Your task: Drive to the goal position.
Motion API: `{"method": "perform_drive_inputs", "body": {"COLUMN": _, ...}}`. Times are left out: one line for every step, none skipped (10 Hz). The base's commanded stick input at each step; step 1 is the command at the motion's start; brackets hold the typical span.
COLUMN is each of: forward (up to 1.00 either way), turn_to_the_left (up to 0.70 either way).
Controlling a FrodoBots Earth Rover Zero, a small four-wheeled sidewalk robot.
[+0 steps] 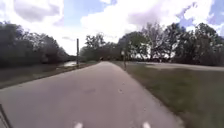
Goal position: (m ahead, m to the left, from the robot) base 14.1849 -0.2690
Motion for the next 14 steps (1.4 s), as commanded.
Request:
{"method": "perform_drive_inputs", "body": {"forward": 1.0, "turn_to_the_left": 0.0}}
{"method": "perform_drive_inputs", "body": {"forward": 1.0, "turn_to_the_left": 0.0}}
{"method": "perform_drive_inputs", "body": {"forward": 1.0, "turn_to_the_left": 0.0}}
{"method": "perform_drive_inputs", "body": {"forward": 1.0, "turn_to_the_left": 0.0}}
{"method": "perform_drive_inputs", "body": {"forward": 1.0, "turn_to_the_left": 0.0}}
{"method": "perform_drive_inputs", "body": {"forward": 1.0, "turn_to_the_left": 0.0}}
{"method": "perform_drive_inputs", "body": {"forward": 1.0, "turn_to_the_left": 0.0}}
{"method": "perform_drive_inputs", "body": {"forward": 1.0, "turn_to_the_left": 0.0}}
{"method": "perform_drive_inputs", "body": {"forward": 1.0, "turn_to_the_left": 0.0}}
{"method": "perform_drive_inputs", "body": {"forward": 1.0, "turn_to_the_left": 0.0}}
{"method": "perform_drive_inputs", "body": {"forward": 1.0, "turn_to_the_left": 0.0}}
{"method": "perform_drive_inputs", "body": {"forward": 1.0, "turn_to_the_left": 0.0}}
{"method": "perform_drive_inputs", "body": {"forward": 1.0, "turn_to_the_left": 0.0}}
{"method": "perform_drive_inputs", "body": {"forward": 1.0, "turn_to_the_left": 0.0}}
